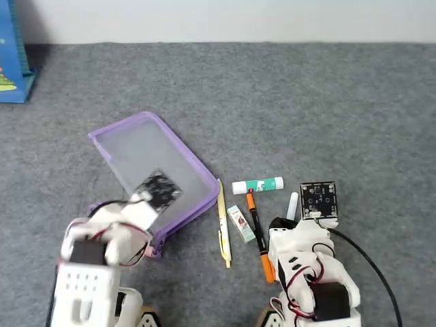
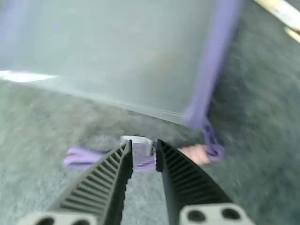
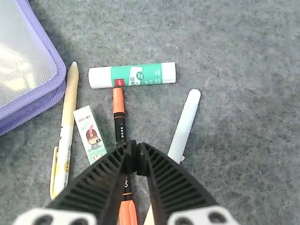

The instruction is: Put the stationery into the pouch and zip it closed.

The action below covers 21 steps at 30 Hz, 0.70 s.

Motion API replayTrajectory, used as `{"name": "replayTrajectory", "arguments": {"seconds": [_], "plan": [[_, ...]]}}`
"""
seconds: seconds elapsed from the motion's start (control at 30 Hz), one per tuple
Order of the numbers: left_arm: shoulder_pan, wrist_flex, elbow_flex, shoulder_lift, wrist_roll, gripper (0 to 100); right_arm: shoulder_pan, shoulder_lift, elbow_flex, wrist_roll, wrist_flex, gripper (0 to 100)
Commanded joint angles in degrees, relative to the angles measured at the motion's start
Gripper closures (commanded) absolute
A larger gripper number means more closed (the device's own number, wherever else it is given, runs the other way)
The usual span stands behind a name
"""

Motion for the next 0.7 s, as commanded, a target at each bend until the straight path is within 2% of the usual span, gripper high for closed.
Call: {"name": "replayTrajectory", "arguments": {"seconds": [0.0, 0.17, 0.37, 0.47, 0.67], "plan": [[1.41, -1.67, -7.34, 15.74, -6.95, 89, 0.57, 0.13, -0.88, -0.44, -0.31, 99.1], [-2.81, -1.76, -14.81, 28.57, -14.86, 76, 0.57, 0.13, -0.62, -0.35, -0.31, 99.1], [-5.71, -1.67, -18.59, 36.31, -27.25, 76, 0.57, 0.13, -0.62, -0.35, -0.31, 99.1], [-5.54, -2.81, -18.59, 38.95, -28.40, 76, 0.48, 0.13, -0.62, -0.35, -0.31, 99.1], [-5.19, -10.20, -16.57, 44.40, -28.31, 76, 0.22, 0.04, -0.62, -0.62, -0.40, 99.1]]}}
